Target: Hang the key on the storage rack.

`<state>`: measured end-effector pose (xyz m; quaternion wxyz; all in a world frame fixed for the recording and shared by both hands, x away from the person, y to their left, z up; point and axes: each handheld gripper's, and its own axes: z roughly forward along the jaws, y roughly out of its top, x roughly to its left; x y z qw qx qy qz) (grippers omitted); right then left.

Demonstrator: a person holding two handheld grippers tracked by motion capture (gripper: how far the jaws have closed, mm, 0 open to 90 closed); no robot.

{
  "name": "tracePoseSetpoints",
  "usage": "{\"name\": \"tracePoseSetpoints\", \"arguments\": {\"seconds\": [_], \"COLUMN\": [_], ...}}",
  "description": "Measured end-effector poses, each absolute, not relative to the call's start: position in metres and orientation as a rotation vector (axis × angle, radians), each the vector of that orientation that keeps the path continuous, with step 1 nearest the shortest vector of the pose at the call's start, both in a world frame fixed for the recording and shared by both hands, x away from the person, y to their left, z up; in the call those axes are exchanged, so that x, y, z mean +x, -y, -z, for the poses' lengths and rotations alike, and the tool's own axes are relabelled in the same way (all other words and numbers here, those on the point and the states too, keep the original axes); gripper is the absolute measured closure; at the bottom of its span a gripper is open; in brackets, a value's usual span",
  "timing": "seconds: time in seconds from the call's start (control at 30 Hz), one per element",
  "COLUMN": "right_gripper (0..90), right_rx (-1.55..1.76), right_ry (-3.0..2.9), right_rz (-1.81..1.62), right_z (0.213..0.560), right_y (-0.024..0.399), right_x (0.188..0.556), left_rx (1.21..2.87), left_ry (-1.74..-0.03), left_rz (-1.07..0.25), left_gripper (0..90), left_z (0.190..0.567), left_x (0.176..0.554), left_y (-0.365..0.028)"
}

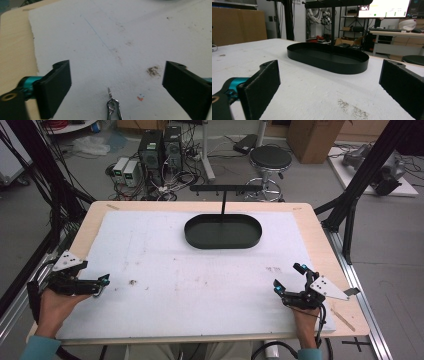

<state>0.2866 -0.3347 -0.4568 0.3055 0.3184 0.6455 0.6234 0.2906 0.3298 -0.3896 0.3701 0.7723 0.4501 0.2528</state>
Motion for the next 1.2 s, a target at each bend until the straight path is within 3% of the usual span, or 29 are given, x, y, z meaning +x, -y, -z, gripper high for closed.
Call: {"name": "tracePoseSetpoints", "arguments": {"seconds": [0.5,0.9,1.2], "right_gripper": [2.6,2.6,2.6], "right_rx": [0.843,0.843,0.843], "right_ry": [-1.71,-1.709,-1.71], "right_rz": [-1.649,-1.65,-1.649], "right_z": [0.457,0.457,0.457], "right_y": [0.335,0.335,0.335], "right_x": [0.287,0.287,0.287], "left_rx": [2.107,2.18,2.209], "left_ry": [-1.229,-1.262,-1.321], "left_rz": [-0.574,-0.516,-0.445], "left_gripper": [17.3,32.1,49.9], "left_z": [0.398,0.404,0.407], "left_x": [0.303,0.31,0.315], "left_y": [-0.336,-0.335,-0.335]}}
